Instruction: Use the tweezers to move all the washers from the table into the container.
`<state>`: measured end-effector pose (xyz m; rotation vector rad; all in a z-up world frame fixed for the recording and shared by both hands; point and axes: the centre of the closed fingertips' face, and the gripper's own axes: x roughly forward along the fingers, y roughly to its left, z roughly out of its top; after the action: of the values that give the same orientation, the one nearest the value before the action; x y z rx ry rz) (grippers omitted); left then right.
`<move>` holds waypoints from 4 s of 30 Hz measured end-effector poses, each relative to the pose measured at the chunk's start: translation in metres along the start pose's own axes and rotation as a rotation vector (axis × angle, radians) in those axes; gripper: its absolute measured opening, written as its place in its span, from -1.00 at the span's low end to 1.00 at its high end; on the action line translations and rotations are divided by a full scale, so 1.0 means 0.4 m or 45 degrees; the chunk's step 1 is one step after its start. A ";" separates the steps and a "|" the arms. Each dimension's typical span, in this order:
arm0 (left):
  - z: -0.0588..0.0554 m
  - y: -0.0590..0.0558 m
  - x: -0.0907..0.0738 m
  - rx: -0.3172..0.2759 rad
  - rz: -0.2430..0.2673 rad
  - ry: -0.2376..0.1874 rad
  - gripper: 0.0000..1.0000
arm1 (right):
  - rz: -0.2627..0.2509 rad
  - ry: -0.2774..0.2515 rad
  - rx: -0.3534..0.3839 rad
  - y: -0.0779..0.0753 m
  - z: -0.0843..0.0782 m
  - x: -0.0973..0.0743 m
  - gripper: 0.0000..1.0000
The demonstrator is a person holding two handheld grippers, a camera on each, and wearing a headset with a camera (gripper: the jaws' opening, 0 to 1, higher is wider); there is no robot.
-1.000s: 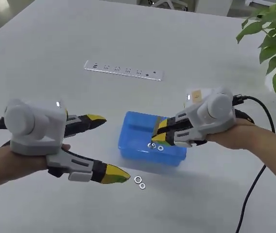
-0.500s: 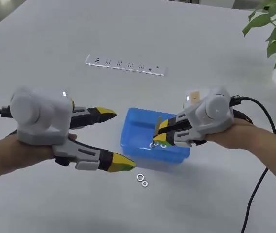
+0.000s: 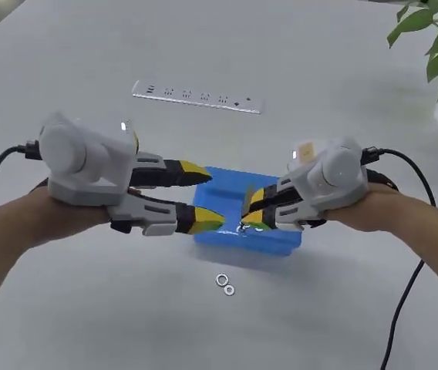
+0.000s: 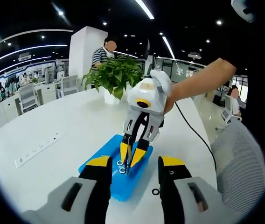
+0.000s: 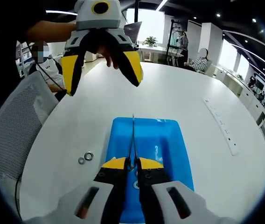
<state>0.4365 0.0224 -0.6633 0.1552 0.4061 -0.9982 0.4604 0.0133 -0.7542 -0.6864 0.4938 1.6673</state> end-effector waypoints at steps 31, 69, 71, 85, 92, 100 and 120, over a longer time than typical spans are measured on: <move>0.005 0.013 0.115 0.181 -0.173 0.095 -0.77 | 0.043 0.019 -0.052 0.007 -0.019 0.014 -0.82; 0.014 0.007 0.119 0.236 -0.193 0.114 -0.91 | -0.015 0.002 -0.025 0.005 -0.013 -0.028 -0.57; 0.017 0.006 0.117 0.239 -0.193 0.113 -0.91 | -0.020 -0.003 -0.014 0.007 -0.011 -0.035 -0.54; 0.054 -0.016 0.100 0.234 -0.189 0.090 -0.91 | -0.102 -0.021 0.038 0.029 0.000 -0.113 -0.30; 0.075 -0.027 0.083 0.232 -0.177 0.081 -0.91 | -0.163 -0.022 0.068 0.043 -0.006 -0.155 -0.11; 0.091 -0.039 0.065 0.229 -0.162 0.076 -0.91 | -0.215 -0.016 0.110 0.071 -0.023 -0.188 0.16; 0.134 -0.098 0.024 0.237 -0.169 0.064 -0.91 | -0.360 -0.088 0.279 0.117 -0.060 -0.237 0.85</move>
<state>0.4221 -0.0227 -0.6158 0.3252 0.3725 -1.1650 0.4303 -0.0807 -0.7098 -0.5098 0.4968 1.3439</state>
